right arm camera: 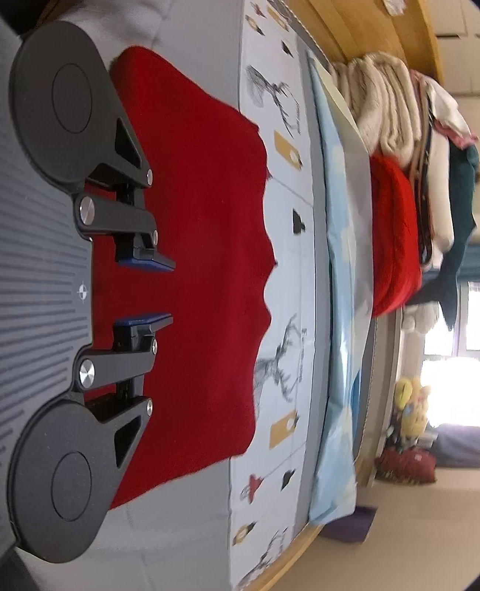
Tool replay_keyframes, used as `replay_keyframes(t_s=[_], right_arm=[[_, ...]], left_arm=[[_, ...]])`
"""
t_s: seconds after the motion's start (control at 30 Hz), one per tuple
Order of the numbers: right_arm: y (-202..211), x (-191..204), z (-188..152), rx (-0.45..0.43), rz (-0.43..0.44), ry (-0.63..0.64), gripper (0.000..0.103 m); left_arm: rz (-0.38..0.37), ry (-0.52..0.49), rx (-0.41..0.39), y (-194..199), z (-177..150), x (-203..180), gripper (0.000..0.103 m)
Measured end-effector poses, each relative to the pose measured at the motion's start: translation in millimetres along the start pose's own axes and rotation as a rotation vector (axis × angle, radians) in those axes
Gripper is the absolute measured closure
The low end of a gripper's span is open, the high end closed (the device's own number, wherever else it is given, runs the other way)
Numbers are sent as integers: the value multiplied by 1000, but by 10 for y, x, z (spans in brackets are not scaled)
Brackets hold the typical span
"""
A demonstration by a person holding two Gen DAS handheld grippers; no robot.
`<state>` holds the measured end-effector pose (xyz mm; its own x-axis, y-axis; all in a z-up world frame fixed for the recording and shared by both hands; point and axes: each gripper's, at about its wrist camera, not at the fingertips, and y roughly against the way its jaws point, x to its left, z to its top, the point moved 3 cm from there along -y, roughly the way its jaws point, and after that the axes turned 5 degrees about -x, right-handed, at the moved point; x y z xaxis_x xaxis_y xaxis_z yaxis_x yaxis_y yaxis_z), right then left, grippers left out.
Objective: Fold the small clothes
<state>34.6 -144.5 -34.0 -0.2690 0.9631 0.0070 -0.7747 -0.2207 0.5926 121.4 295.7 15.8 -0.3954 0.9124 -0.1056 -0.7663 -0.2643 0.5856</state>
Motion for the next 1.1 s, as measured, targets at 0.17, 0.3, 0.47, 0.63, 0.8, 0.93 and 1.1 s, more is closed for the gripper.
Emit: replay_keyframes(t_s=[0.17,0.3,0.47,0.63,0.8,0.93,1.1], right_arm=[[-61,481,91,5,88,31,78],[-140,1064,99,3,193,94,77],[-256,1738,-2,5,293,213,62],[-408,2180,-208,58,367,334,54],[-583,2499,-455,110,371,505,46],[-738,2643,-618,160,340,615,39],[-790,2647,-623,130,336,637,53]], left_arm=[[22,62,4,-15,45,246,32],[25,97,12,2,67,354,32],[26,99,8,16,91,415,32],[32,113,10,-8,110,490,31],[34,135,15,-35,133,568,31],[32,131,16,-58,153,571,31],[35,128,18,-78,164,565,31]])
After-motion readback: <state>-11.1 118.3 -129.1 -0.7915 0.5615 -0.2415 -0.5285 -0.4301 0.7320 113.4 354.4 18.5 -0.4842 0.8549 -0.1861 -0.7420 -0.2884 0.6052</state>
